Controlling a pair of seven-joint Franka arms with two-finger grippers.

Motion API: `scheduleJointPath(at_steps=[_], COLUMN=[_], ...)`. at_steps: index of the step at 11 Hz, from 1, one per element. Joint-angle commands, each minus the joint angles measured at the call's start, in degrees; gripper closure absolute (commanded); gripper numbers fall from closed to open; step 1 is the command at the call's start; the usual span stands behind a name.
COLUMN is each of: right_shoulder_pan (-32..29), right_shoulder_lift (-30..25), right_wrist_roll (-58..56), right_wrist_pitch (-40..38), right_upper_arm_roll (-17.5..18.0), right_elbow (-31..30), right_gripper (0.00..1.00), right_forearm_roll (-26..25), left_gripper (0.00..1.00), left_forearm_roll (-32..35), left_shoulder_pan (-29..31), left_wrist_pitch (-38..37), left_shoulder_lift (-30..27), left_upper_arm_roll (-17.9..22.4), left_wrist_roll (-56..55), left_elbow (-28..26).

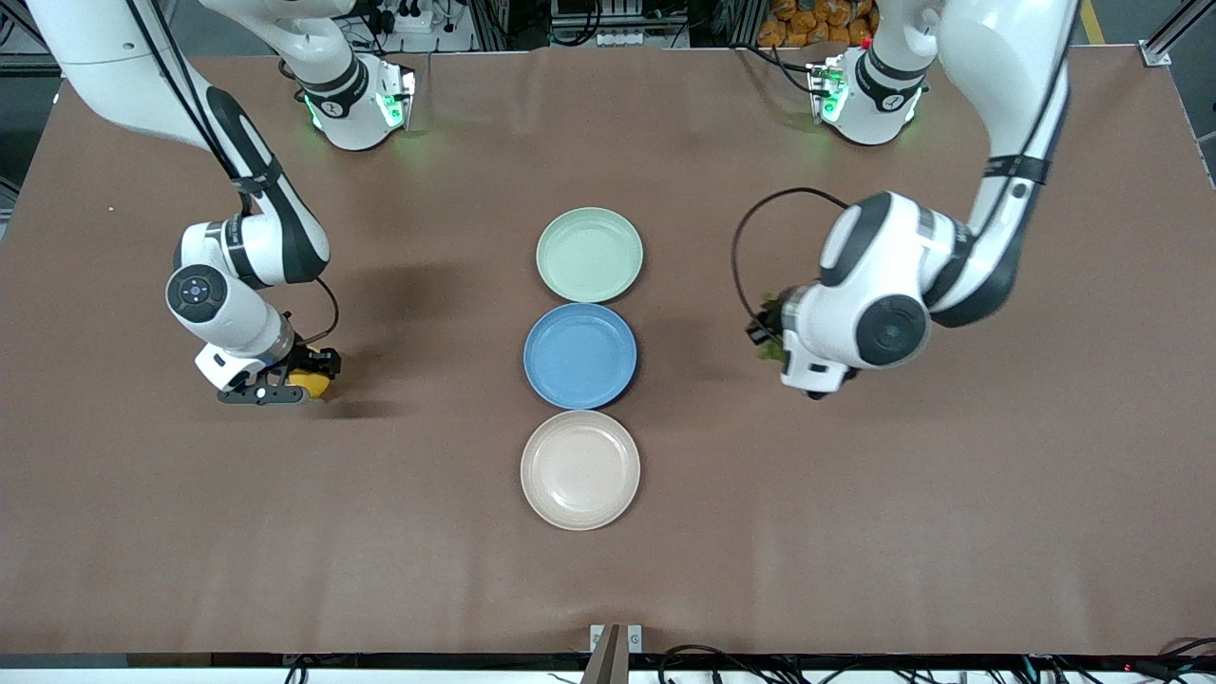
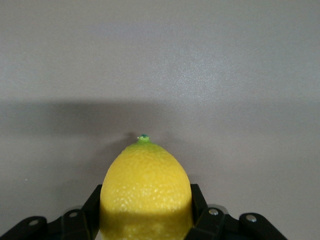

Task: Pick lemon and lettuce from plates
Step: 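Lift the lemon with the right gripper while the left gripper lifts the lettuce, then set the lemon on the table while the left gripper releases the lettuce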

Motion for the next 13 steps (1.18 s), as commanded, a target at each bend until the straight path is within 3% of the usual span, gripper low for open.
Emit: scheduleJointPath(at_steps=[1, 2, 3, 4, 5, 6, 7, 11, 13], right_shoulder_pan=[-1.38, -1.38, -1.38, -1.21, -1.12, -1.12, -1.12, 0.02, 0.99], right_shoulder_lift=[1.67, 2.29, 2.38, 1.77, 0.72, -0.42, -1.82, -7.45, -8.95], right_wrist_roll=[-0.22, -0.22, -0.22, -0.31, -0.22, -0.22, -0.31, -0.05, 0.13], right_wrist_pitch=[2.91, 3.96, 4.15, 3.72, 3.28, 3.10, 2.84, -14.71, -20.43], right_upper_arm_roll=[0.84, 0.84, 0.84, 0.75, 0.75, 0.75, 0.75, 0.92, 1.10], right_elbow=[-0.59, -0.59, -0.59, -0.59, -0.32, 0.11, 0.64, 9.76, 13.55], right_gripper=[1.00, 0.80, 0.20, 0.00, 0.00, 0.00, 0.00, 0.00, 0.00], right_forearm_roll=[-1.54, -1.54, -1.54, -1.54, -1.54, -1.54, -1.54, -1.37, -0.67], left_gripper=[1.00, 1.00, 1.00, 0.95, 0.55, 0.24, 0.00, 0.00, 0.00], left_forearm_roll=[5.10, 7.13, 8.37, 8.73, 8.82, 10.13, 12.05, 12.60, 13.21], left_shoulder_pan=[6.04, 7.27, 8.59, 9.73, 10.62, 11.67, 11.77, 14.67, 14.93], left_wrist_pitch=[-2.94, -3.55, -5.04, -5.49, -5.49, -5.49, -5.49, -5.40, -5.40], left_shoulder_lift=[2.88, 3.24, 3.24, 3.41, 3.50, 3.68, 3.59, 2.89, 2.54], left_upper_arm_roll=[-0.82, -0.82, -0.82, -0.82, -0.73, -0.82, -0.73, -0.73, -0.73], left_wrist_roll=[6.81, 7.78, 9.36, 9.72, 10.25, 11.73, 12.88, 13.07, 12.89], left_elbow=[0.39, 0.31, 0.31, 0.31, 0.31, 0.31, 0.31, 1.09, 5.65])
